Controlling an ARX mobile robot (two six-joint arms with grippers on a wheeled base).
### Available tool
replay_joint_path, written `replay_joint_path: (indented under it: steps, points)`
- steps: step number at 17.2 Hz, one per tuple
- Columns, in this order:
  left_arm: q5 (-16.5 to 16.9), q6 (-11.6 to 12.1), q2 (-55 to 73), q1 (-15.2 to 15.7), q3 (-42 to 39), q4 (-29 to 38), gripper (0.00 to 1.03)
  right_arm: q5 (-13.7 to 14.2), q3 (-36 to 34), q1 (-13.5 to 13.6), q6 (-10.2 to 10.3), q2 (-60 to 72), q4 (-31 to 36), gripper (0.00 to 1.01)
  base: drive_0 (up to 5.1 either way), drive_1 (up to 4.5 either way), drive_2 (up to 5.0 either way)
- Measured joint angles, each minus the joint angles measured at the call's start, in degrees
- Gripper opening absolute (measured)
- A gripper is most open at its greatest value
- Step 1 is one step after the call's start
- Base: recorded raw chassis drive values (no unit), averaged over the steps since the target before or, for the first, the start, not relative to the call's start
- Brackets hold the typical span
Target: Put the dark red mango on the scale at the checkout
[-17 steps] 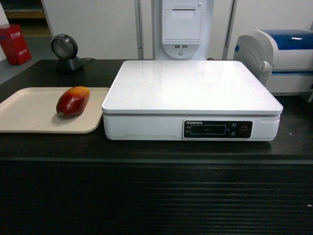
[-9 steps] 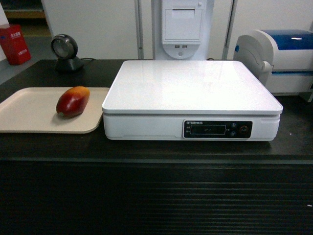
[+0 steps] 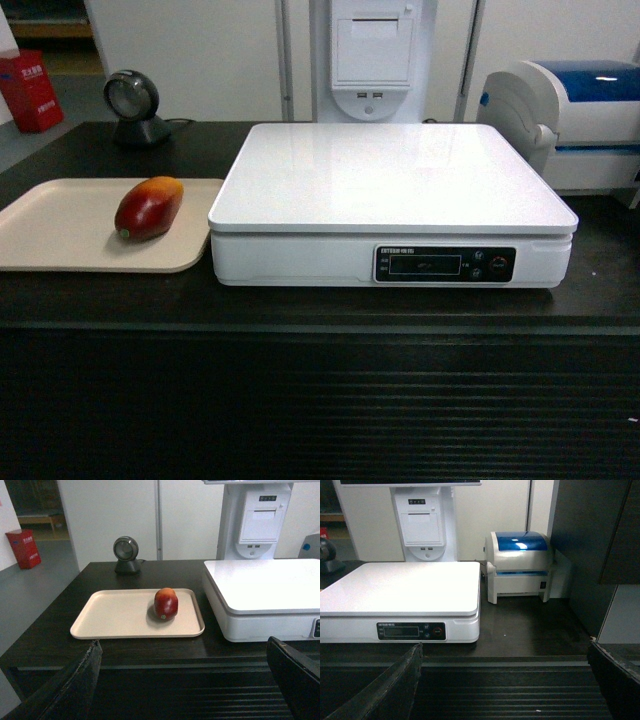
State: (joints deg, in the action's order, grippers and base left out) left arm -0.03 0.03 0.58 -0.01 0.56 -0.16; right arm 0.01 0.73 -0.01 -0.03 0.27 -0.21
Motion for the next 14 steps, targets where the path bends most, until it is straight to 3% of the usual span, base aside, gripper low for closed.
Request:
replay_joint_path:
  steps: [5, 6, 7, 8, 10, 12, 14]
  points:
    - [-0.2, 0.0, 0.0, 0.0, 0.0, -0.2, 0.98, 0.0, 0.0, 0.0, 0.0, 0.0, 0.0, 0.98, 0.0, 0.0, 0.0]
    - [-6.7, -1.2, 2.2, -2.5, 2.0, -6.5, 0.98, 0.0, 0.0, 0.0, 0.0, 0.0, 0.0, 0.98, 0.0, 0.0, 0.0]
    - [-11.9, -1.7, 7.3, -3.8, 3.5, -7.0, 0.98, 0.0, 0.0, 0.0, 0.0, 0.0, 0.0, 0.98, 0.0, 0.0, 0.0]
    - [-13.7, -1.6, 12.0, -2.4, 4.5, -4.3, 0.98, -0.1, 0.0, 0.0, 0.0, 0.0, 0.0, 0.98, 0.0, 0.0, 0.0]
    - [-10.1, -1.4, 21.0, 4.9, 5.6, 4.8, 0.98, 0.0, 0.0, 0.0, 0.0, 0.0, -0.1, 0.98, 0.0, 0.0, 0.0]
    - [-0.3, -1.1, 34.9, 12.3, 8.6, 18.6, 0.98, 0.0, 0.0, 0.0, 0.0, 0.0, 0.0, 0.98, 0.0, 0.0, 0.0]
    - [2.6, -0.9, 40.8, 14.2, 9.9, 23.7, 0.98, 0.0, 0.0, 0.0, 0.0, 0.0, 0.0, 0.98, 0.0, 0.0, 0.0]
